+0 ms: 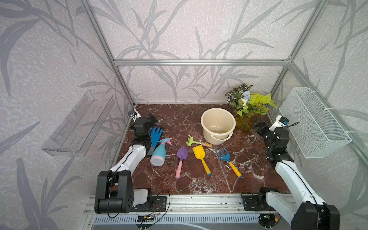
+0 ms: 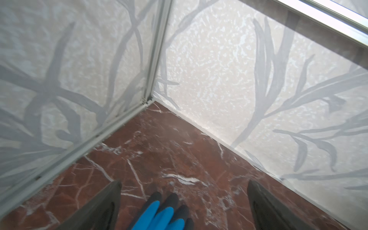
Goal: Organize the gardening tools
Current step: Pick up the gardening tool from the center of the board.
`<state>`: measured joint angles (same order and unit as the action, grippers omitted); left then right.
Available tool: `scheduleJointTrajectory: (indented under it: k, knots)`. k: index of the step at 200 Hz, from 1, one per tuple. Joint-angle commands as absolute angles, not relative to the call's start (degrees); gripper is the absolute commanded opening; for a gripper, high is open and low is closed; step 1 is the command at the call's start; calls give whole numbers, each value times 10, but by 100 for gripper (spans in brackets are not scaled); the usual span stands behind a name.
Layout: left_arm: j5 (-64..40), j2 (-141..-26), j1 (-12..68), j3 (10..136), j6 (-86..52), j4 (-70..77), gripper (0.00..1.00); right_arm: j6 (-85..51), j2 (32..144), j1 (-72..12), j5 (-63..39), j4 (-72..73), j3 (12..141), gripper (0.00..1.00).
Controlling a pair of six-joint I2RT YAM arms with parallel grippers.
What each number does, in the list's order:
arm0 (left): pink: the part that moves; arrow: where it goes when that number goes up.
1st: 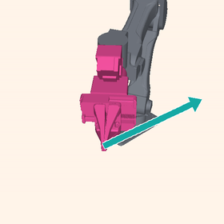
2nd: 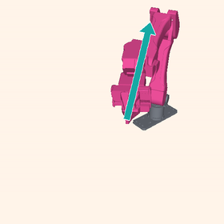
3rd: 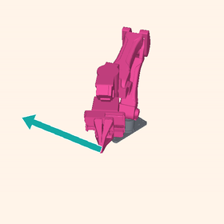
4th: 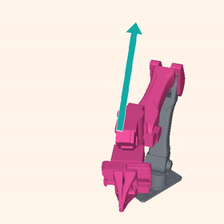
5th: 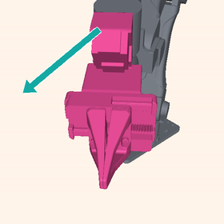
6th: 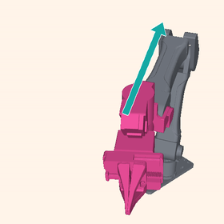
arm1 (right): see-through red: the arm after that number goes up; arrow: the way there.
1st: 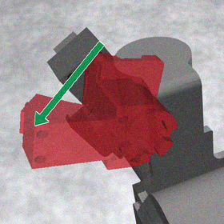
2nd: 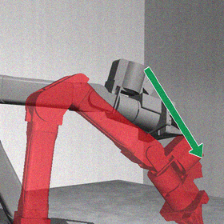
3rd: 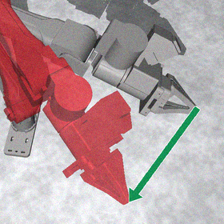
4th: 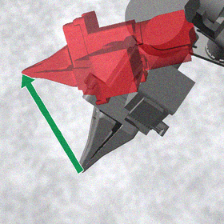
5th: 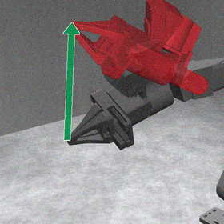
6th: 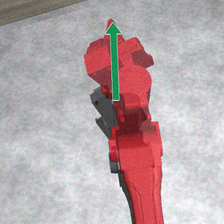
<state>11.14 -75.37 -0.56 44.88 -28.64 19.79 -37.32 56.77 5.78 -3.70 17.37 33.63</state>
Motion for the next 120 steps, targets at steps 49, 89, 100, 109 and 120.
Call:
scheduleJointTrajectory:
  k: [49,89,100,109,120]
  knots:
    - [-122,-746,39,491,-365,-14,100,-435,560,20,-172,-70,401,91]
    - [-109,-738,128,467,-358,-40,100,-369,549,-41,-161,-182,424,86]
    - [-113,-735,147,453,-362,-35,100,-360,541,-65,-142,-204,426,86]
    - [-112,-732,160,443,-365,-33,100,-356,538,-85,-125,-218,427,85]
    - [-112,-727,173,429,-367,-31,98,-352,541,-106,-103,-238,427,84]
